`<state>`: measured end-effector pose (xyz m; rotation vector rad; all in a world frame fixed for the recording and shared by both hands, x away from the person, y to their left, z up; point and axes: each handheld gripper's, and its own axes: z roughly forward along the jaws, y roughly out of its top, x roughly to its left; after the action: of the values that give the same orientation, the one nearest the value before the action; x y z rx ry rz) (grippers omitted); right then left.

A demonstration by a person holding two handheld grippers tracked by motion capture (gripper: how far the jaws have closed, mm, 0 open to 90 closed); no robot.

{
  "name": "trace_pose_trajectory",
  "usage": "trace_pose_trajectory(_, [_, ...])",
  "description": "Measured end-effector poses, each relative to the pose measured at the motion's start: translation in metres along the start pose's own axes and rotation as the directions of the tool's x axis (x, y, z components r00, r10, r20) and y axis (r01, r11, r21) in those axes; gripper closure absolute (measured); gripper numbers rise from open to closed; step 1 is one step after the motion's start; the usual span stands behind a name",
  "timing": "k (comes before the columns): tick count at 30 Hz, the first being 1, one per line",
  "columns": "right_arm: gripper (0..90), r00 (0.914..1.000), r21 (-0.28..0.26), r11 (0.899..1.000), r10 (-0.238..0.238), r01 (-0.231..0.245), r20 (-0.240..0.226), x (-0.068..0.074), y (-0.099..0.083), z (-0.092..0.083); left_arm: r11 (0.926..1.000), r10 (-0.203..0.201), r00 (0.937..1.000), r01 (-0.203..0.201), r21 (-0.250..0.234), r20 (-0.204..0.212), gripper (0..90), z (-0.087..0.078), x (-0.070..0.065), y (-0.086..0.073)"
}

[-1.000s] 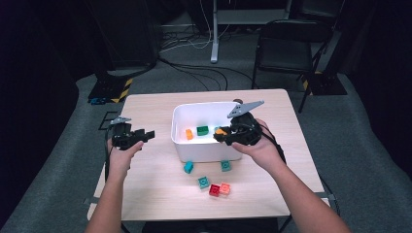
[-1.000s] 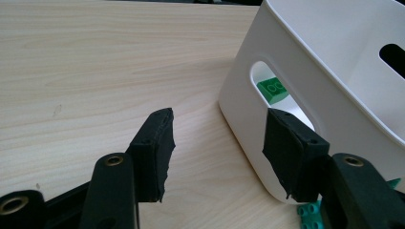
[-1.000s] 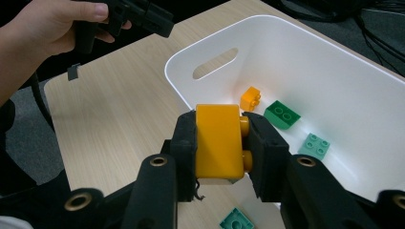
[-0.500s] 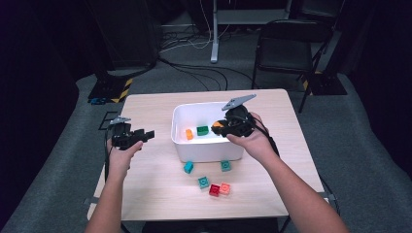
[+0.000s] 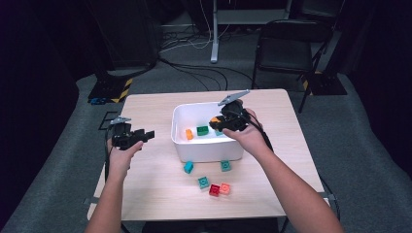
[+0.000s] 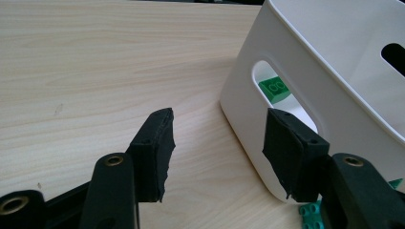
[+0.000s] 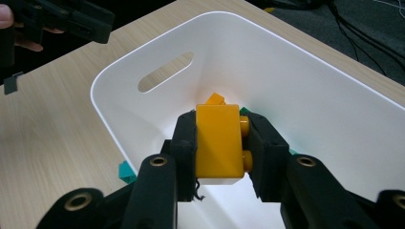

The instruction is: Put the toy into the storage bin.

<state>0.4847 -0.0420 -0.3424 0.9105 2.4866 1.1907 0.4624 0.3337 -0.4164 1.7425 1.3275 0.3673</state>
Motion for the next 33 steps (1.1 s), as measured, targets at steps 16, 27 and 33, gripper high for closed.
trace_pose_trajectory(16, [66.7, 0.9993, 0.050, 0.999, 0.015, -0.016, 0.035, -0.010, 0.003, 0.028, 1.0000, -0.001, 1.0000, 0.001, -0.004, 0.002, 43.5, 0.000, 0.000, 0.000])
trace_pose_trajectory(27, [60.1, 0.9988, 0.048, 0.999, 0.000, -0.003, 0.049, -0.006, 0.003, 0.031, 1.0000, -0.002, 1.0000, 0.002, -0.004, 0.002, 43.4, 0.000, 0.001, 0.000])
trace_pose_trajectory(33, [56.2, 0.9993, 0.014, 1.000, -0.013, 0.012, 0.036, 0.002, 0.002, 0.019, 1.0000, -0.004, 1.0000, 0.004, -0.003, 0.005, 43.4, -0.001, 0.001, 0.000])
